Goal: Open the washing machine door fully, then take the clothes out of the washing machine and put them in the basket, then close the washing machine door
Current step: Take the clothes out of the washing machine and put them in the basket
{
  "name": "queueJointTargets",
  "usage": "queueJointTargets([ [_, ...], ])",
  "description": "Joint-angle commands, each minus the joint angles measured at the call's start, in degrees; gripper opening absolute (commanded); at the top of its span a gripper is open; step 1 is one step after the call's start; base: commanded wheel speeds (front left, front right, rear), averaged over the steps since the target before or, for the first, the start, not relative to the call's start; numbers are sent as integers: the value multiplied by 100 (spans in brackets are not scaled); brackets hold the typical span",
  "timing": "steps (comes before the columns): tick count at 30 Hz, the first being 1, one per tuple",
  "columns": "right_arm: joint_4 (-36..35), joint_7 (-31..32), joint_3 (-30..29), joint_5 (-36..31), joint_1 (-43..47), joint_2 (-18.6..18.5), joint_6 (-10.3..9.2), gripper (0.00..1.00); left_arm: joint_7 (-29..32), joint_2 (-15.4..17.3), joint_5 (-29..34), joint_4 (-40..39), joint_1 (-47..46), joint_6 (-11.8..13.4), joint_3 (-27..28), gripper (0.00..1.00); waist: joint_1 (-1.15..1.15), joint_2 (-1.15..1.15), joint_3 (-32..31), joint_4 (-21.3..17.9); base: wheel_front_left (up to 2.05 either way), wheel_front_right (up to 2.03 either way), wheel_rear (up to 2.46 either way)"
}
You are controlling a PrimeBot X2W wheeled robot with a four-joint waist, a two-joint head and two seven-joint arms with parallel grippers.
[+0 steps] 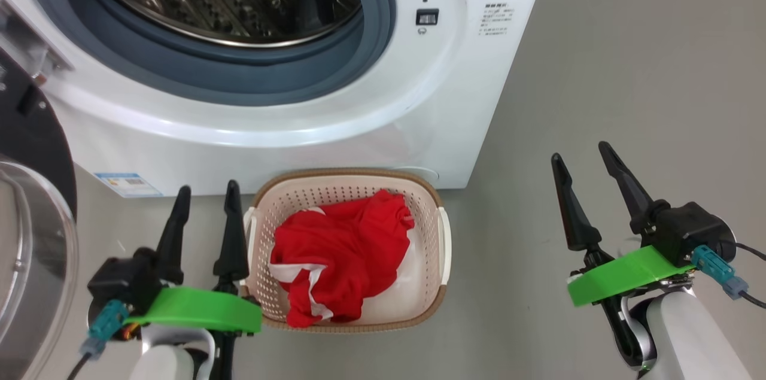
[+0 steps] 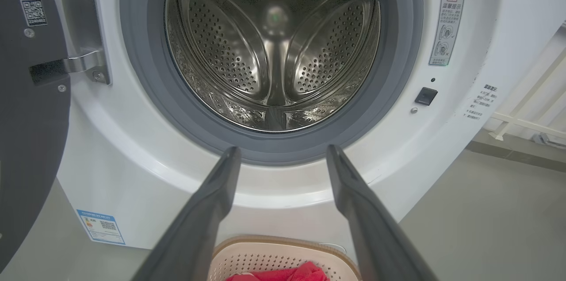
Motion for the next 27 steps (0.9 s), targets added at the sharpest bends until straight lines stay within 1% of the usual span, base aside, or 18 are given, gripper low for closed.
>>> queueJointTargets([
  [1, -129, -36, 86, -71, 60, 6, 35, 100, -45, 100, 38, -207, 115, 66, 204, 100, 0, 0, -152, 14, 0, 0, 0],
  [2, -136, -36, 66, -79, 87, 6, 35, 100, -45, 100, 66, -242, 162, 103, 215, 100, 0, 0, -193, 14, 0, 0, 0],
  [6, -188, -36, -16, -138, 206, 6, 35, 100, -45, 100, 173, -346, 326, 77, 194, 100, 0, 0, -334, 0, 0, 0, 0],
  [12, -340, -36, -142, -245, 389, 6, 35, 100, -46, 100, 339, -535, 592, 70, 362, 100, 0, 0, -531, -91, 0, 0, 0],
  [19, -516, -36, -284, -306, 684, 6, 35, 100, -46, 112, 481, -561, 948, 40, 542, 100, 0, 0, -790, -206, 0, 0, 0],
  [24, -597, -36, -323, -345, 862, 6, 35, 100, -46, 169, 694, -517, 1125, 65, 596, 100, 0, 0, -930, -259, 0, 0, 0],
  [27, -626, -36, -356, -364, 950, 6, 35, 100, -46, 215, 857, -492, 1192, 130, 636, 100, 0, 0, -1005, -278, 0, 0, 0],
])
